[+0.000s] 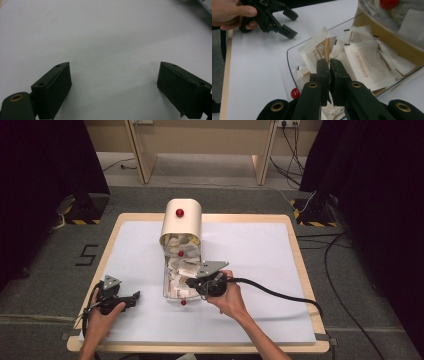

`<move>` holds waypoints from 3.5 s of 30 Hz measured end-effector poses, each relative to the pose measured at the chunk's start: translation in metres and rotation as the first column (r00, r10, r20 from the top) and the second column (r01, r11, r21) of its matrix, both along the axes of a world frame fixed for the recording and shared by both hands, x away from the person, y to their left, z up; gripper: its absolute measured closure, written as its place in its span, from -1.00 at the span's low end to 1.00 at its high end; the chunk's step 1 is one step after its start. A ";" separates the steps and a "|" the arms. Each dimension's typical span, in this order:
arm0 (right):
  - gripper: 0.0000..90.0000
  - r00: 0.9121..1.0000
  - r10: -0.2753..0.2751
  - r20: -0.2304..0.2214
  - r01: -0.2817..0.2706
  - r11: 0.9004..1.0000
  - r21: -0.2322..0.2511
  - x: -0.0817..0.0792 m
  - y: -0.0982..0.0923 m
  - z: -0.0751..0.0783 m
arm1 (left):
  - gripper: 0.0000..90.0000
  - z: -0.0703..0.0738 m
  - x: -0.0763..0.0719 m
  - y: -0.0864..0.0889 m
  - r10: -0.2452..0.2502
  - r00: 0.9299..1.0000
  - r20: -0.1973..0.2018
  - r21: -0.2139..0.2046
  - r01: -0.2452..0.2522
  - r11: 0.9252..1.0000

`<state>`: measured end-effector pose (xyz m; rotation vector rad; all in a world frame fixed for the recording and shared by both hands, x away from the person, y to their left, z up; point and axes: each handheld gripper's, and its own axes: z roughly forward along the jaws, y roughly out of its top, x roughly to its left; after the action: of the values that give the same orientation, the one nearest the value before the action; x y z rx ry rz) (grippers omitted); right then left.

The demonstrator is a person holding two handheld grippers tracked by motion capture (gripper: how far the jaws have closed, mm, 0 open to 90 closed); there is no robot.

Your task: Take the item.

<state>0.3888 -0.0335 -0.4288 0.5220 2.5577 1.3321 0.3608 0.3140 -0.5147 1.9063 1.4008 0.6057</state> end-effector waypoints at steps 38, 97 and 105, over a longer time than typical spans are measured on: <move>0.92 0.989 -0.125 0.074 0.117 0.988 0.102 0.004 -0.055 0.044 | -0.75 0.000 0.000 0.000 0.000 1.000 0.000 0.000 0.000 1.000; 0.92 0.912 -0.410 0.008 0.405 0.903 0.141 0.025 -0.167 0.030 | -0.75 0.000 0.000 0.000 0.000 1.000 0.000 0.000 0.000 1.000; 0.92 0.901 -0.435 0.000 0.431 0.892 0.138 0.028 -0.177 0.026 | -0.75 0.000 0.000 0.000 0.000 1.000 0.000 0.000 0.000 1.000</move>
<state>0.4165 -0.2104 -0.4025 1.0194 2.1546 1.3313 0.3607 0.3139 -0.5146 1.9063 1.4012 0.6058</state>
